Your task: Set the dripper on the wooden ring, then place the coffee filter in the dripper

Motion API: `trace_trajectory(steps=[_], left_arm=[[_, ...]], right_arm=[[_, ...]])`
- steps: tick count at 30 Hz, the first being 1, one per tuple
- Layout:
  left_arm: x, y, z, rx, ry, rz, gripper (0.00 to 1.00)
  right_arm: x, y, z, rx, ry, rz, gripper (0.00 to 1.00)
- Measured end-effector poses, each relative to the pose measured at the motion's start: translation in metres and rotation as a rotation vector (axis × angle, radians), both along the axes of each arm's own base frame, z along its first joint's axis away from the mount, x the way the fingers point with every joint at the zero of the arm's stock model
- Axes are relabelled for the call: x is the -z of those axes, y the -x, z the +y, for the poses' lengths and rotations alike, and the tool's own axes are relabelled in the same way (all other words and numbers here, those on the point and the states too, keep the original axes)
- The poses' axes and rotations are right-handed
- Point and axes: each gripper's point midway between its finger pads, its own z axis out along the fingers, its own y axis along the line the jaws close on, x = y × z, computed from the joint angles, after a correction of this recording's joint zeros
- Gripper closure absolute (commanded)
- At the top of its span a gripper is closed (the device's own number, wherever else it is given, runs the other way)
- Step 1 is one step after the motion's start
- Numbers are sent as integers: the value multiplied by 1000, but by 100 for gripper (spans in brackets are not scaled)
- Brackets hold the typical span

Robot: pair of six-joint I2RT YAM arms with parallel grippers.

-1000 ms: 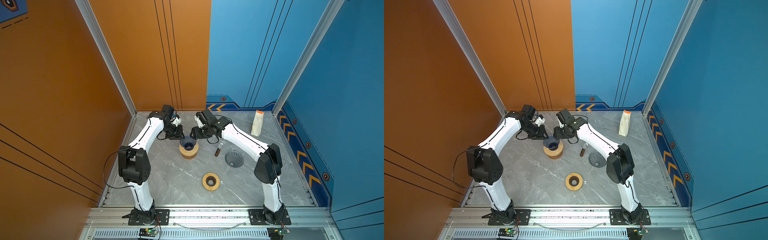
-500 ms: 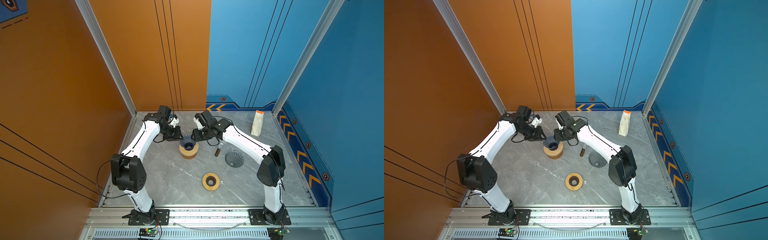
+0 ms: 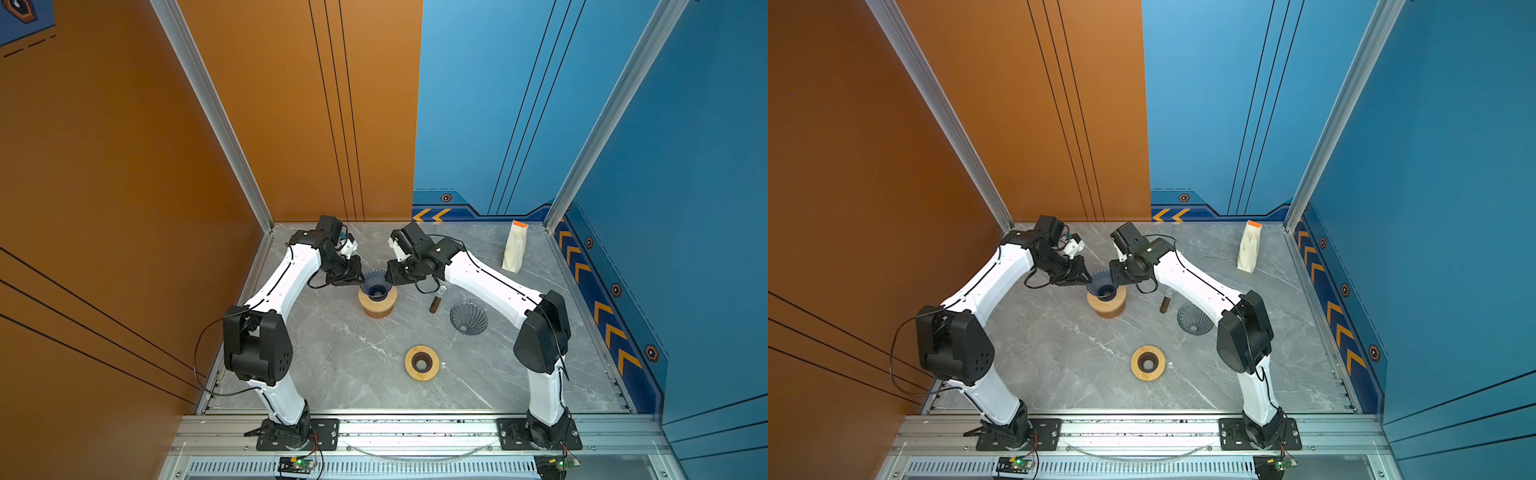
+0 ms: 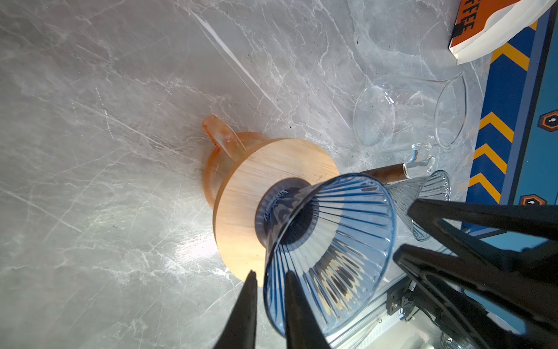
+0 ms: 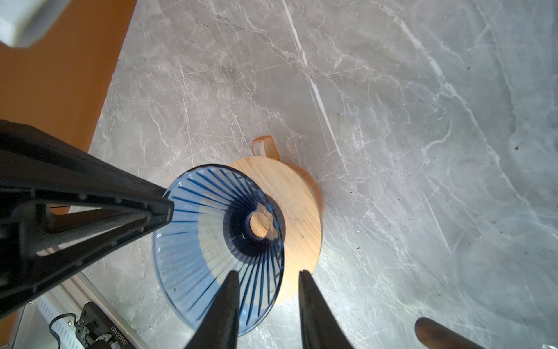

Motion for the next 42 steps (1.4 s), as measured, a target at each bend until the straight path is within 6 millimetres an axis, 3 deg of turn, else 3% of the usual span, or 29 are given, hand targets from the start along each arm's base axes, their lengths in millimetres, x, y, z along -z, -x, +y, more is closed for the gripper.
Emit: trace_trajectory(steps=[14, 20, 29, 42], left_arm=[[7, -3, 0, 0, -3, 14, 86], [8, -3, -1, 0, -3, 15, 87], [8, -4, 2, -6, -3, 14, 75], [7, -5, 3, -11, 6, 13, 86]], right_arm=[[24, -2, 2, 8, 30, 45, 78], [24, -2, 3, 11, 28, 45, 81], [23, -3, 2, 12, 29, 43, 71], [22, -3, 3, 11, 25, 39, 84]])
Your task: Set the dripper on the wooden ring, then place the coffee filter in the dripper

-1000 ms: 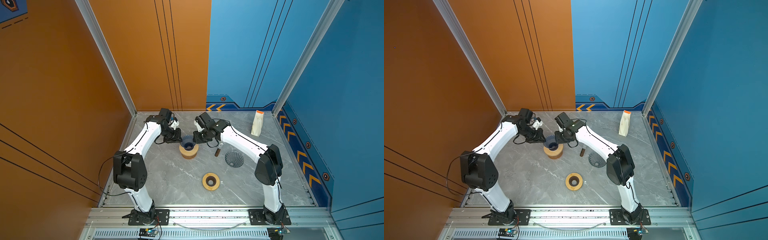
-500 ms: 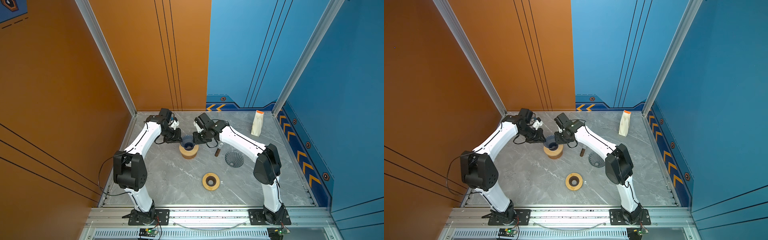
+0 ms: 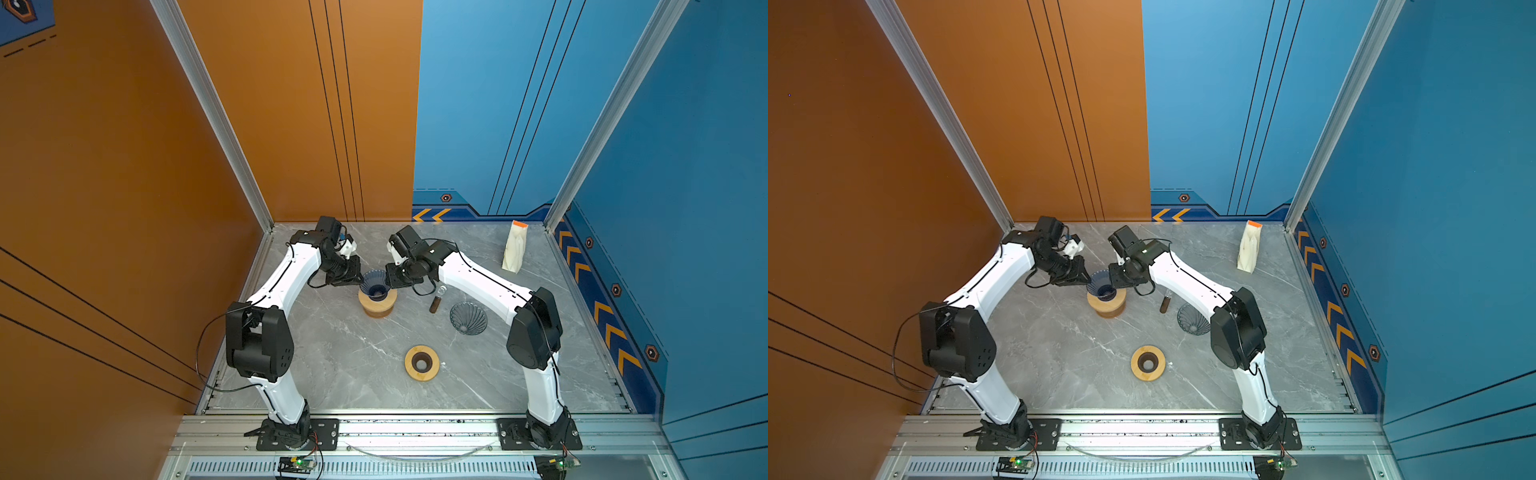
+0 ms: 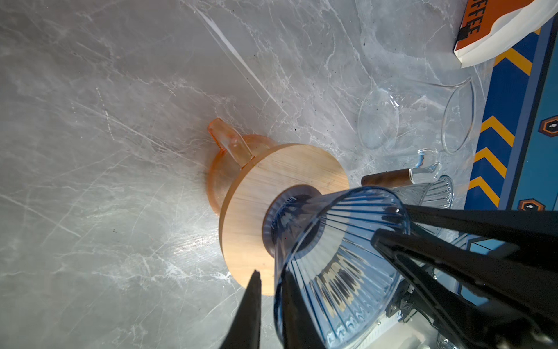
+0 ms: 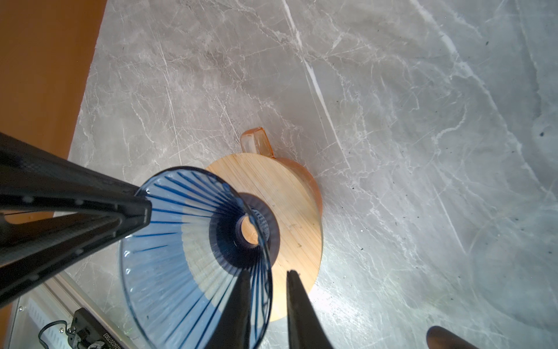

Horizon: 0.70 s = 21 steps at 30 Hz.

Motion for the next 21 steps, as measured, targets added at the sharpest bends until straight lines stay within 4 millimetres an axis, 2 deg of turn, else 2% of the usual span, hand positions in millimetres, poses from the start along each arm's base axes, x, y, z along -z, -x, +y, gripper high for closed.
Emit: trace_trajectory(steps=[8, 16, 21], left_arm=[[-1, 1, -3, 6, 17, 2, 90], [0, 3, -4, 13, 24, 15, 94], [0, 3, -5, 19, 27, 15, 95]], right_arm=[[-2, -1, 1, 6, -8, -3, 94], [-3, -4, 2, 19, -17, -9, 100], [-3, -4, 2, 21, -17, -8, 100]])
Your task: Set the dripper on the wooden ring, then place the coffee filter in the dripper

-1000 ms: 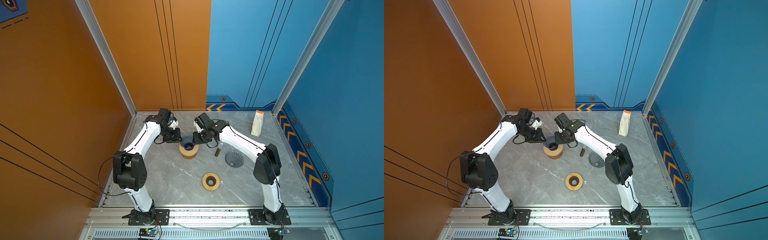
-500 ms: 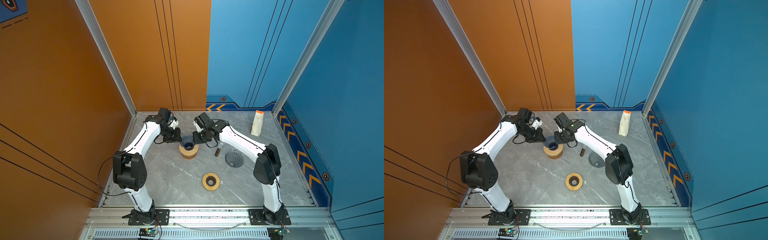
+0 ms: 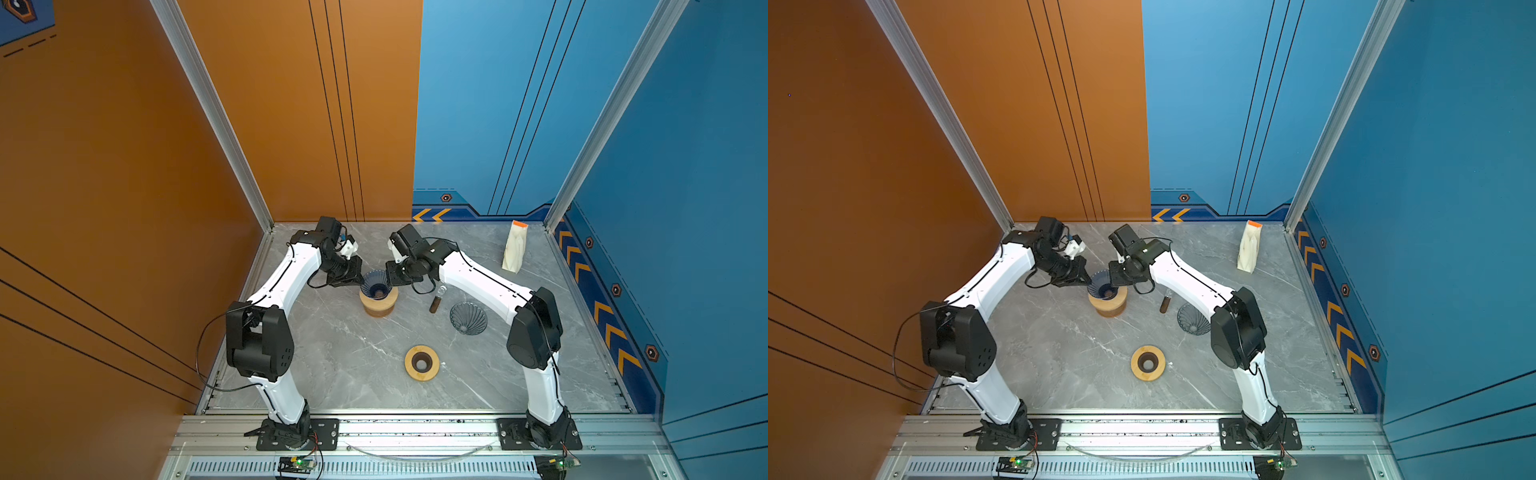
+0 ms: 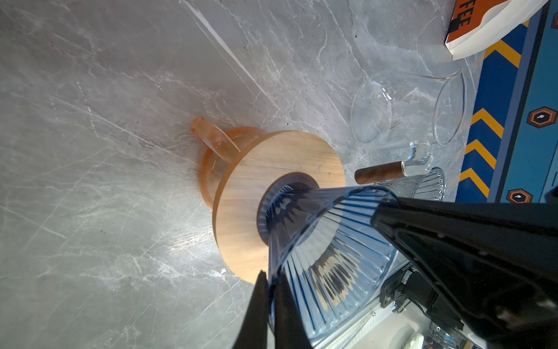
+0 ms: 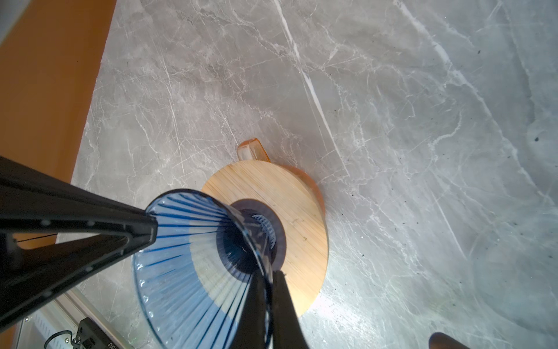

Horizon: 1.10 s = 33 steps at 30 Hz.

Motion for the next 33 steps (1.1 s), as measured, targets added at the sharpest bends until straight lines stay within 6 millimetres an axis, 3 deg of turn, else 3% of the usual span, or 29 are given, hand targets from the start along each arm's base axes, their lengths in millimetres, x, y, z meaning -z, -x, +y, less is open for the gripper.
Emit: trace_trajectory(steps=[10, 33], left_arm=[[2, -1, -2, 5, 13, 5, 100], [8, -2, -4, 16, 22, -18, 100]], right_arm=[[2, -2, -2, 11, -2, 4, 100], [10, -4, -6, 53, -81, -48, 100]])
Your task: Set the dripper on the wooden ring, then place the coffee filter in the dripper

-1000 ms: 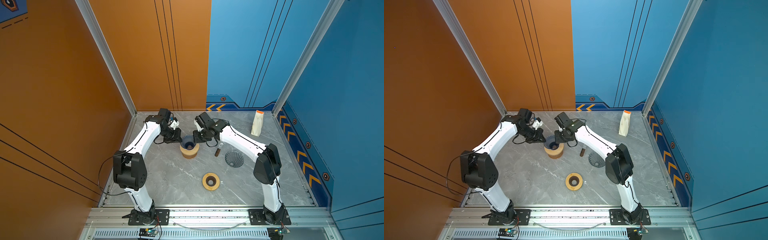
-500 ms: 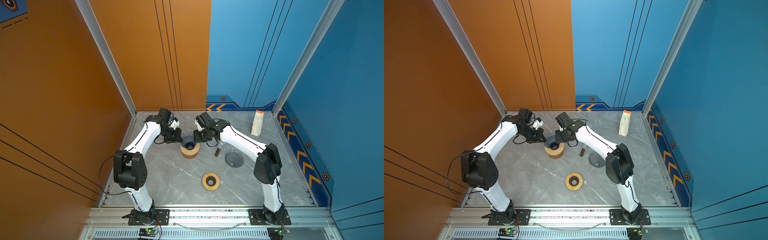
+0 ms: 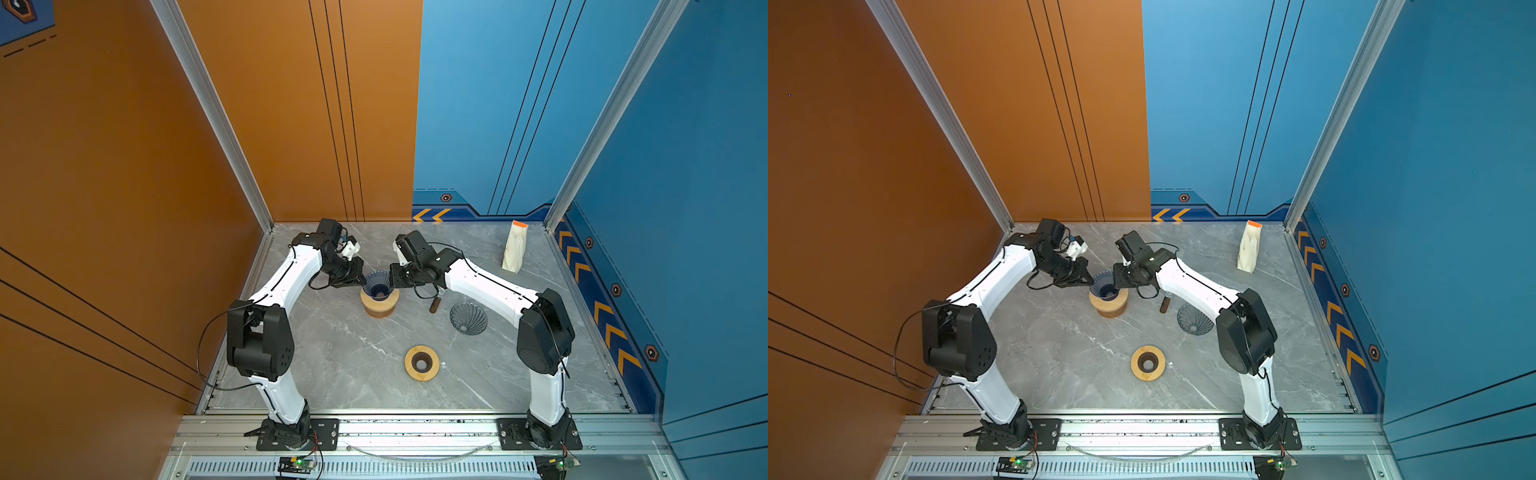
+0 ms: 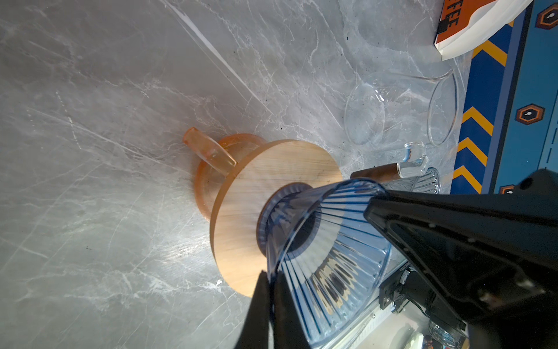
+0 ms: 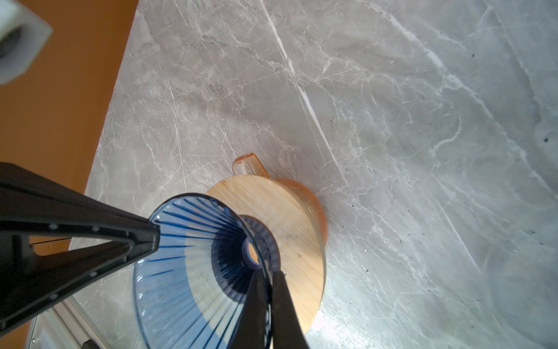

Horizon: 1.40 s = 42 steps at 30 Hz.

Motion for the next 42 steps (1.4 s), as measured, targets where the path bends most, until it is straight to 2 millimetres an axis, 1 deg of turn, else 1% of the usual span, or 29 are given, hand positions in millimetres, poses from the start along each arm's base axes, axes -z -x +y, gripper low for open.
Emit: trace_trajectory(steps=[12, 15, 18, 20, 23, 29, 32, 34, 35, 39, 42], left_arm=[[0, 0, -1, 2, 9, -8, 100], [0, 0, -1, 2, 9, -9, 98], [-1, -1, -1, 2, 9, -9, 95], [-2, 0, -1, 1, 9, -8, 92], [-2, 0, -1, -6, 8, -2, 84], [-2, -2, 2, -29, -10, 10, 74], [-9, -7, 1, -35, -5, -6, 68], [-14, -11, 1, -37, -1, -21, 66], [-16, -12, 1, -37, 0, -25, 65], [-24, -16, 0, -42, 7, -46, 58], [-31, -20, -1, -45, 11, -63, 56]], right_arm=[[-2, 0, 1, 7, -15, -9, 100], [-2, 0, 1, 3, -15, 7, 100], [-3, 1, 1, -3, -21, 29, 98], [-3, 1, 0, -2, -22, 41, 96], [-5, 3, 0, -7, -29, 58, 94], [-18, 7, 6, -32, -57, 77, 89], [-29, 5, 8, -38, -78, 65, 85], [-34, 3, 9, -40, -86, 57, 81], [-34, 3, 9, -40, -88, 55, 79], [-35, 2, 8, -38, -87, 55, 76], [-35, 1, 7, -35, -85, 54, 74]])
